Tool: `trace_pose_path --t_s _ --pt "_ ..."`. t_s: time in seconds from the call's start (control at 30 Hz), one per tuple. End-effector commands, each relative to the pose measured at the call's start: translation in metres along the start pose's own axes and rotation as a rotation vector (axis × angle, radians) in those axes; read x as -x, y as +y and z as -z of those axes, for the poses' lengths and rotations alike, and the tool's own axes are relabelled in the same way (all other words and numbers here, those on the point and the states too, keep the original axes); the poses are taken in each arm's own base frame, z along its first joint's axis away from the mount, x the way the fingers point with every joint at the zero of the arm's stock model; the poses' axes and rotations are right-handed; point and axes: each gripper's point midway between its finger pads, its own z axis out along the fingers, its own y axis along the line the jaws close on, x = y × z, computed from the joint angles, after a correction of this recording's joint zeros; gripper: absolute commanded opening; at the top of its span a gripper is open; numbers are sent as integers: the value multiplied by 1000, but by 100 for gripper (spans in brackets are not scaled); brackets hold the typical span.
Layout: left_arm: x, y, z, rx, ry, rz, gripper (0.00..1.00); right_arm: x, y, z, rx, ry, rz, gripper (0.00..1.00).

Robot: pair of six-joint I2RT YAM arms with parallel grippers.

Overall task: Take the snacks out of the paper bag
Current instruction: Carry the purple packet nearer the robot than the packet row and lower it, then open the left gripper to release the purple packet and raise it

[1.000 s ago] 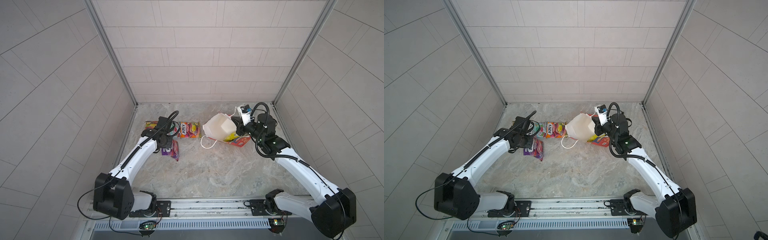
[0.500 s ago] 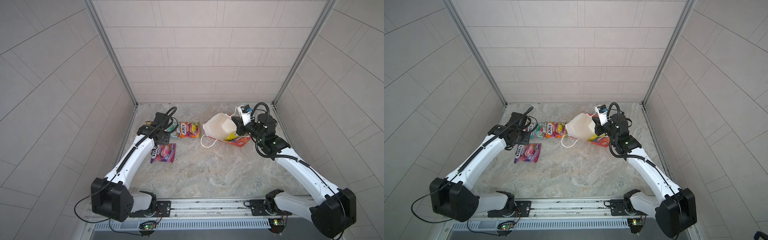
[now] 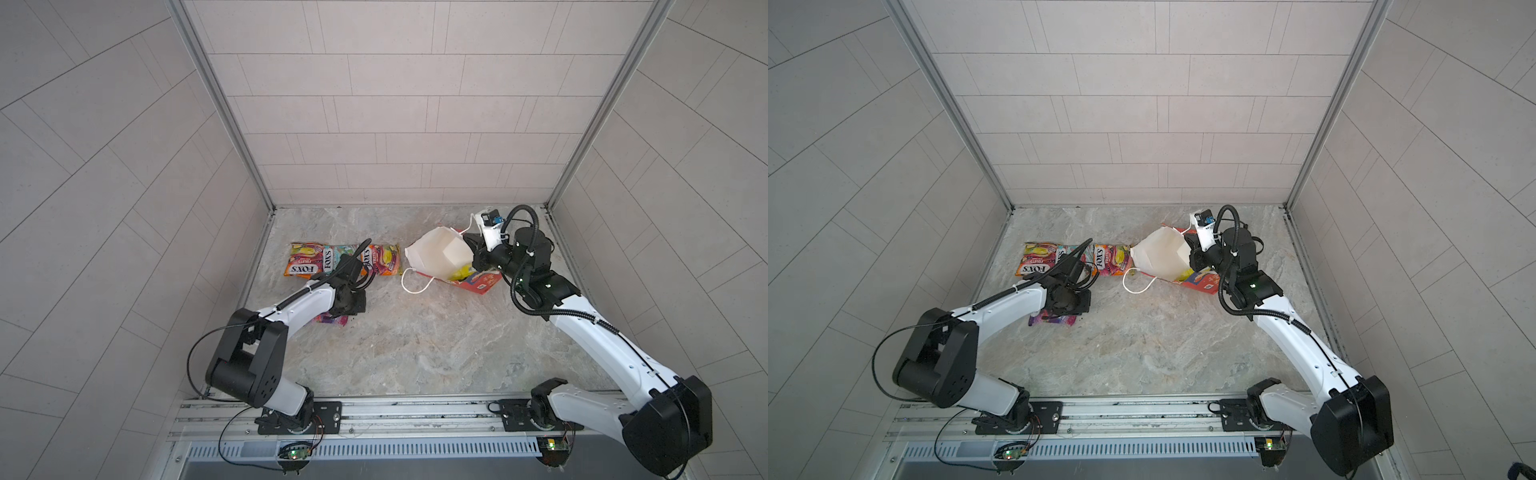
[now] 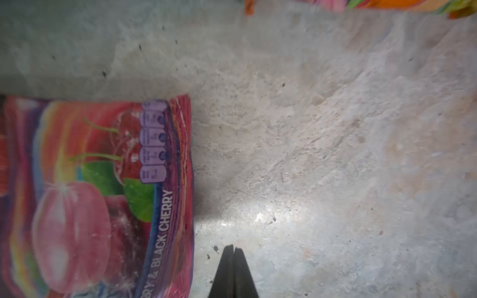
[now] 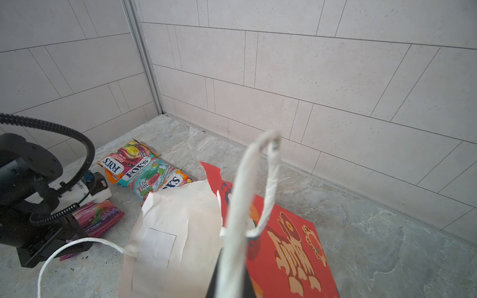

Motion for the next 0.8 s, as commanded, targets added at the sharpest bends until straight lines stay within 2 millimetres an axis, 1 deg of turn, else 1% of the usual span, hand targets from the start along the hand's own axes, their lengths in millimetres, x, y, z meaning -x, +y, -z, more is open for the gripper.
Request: trace_pose_path --t_s 0.0,0.07,0.23,0.47,0.57,0.77 --pt "7 -4 -7 -28 -32 41 0 -5 -4 0 -16 11 -6 0" --pt "5 -2 -12 -18 -27 45 0 -5 -4 0 -13 9 -5 0" --pt "5 12 -17 42 -41 56 0 -4 -4 2 -17 6 -4 0" --pt "4 36 -18 125 -35 44 0 -4 -5 2 -21 4 -3 0" --pt "4 43 -17 168 -28 22 0 -4 -5 2 -21 4 -5 0" --pt "1 53 -22 176 -11 67 0 -3 -5 3 -21 0 -6 0"
